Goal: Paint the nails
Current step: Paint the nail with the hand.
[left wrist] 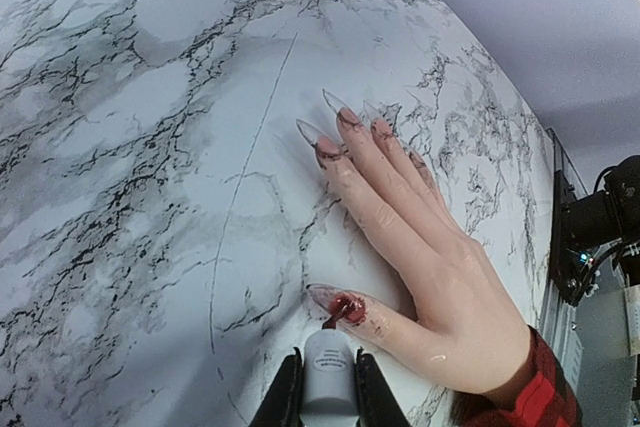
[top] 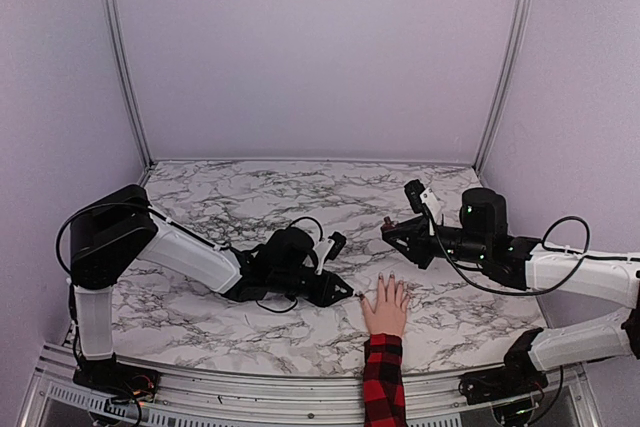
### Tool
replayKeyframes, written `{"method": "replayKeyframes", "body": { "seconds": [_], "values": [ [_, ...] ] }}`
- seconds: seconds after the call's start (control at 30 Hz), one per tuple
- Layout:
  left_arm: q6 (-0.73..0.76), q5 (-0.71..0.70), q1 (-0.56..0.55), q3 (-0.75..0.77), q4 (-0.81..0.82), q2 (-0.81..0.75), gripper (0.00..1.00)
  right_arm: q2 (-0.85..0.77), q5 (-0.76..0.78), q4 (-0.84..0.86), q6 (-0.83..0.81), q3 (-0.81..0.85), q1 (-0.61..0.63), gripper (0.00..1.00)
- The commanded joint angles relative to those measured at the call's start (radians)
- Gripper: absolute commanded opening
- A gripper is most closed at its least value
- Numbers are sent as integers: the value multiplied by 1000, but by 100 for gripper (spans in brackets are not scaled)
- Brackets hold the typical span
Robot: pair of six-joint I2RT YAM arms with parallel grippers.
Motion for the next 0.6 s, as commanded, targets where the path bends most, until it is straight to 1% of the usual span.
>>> {"method": "replayKeyframes", "body": {
  "seconds": [0.0,0.57],
  "values": [
    [-2,7,1,21,7,20,0,-5,0,38,-5,8,-6,0],
    [-2,1,1,31,-1,30,0,-5,1,38,-6,7,-5,0]
  ]
}}
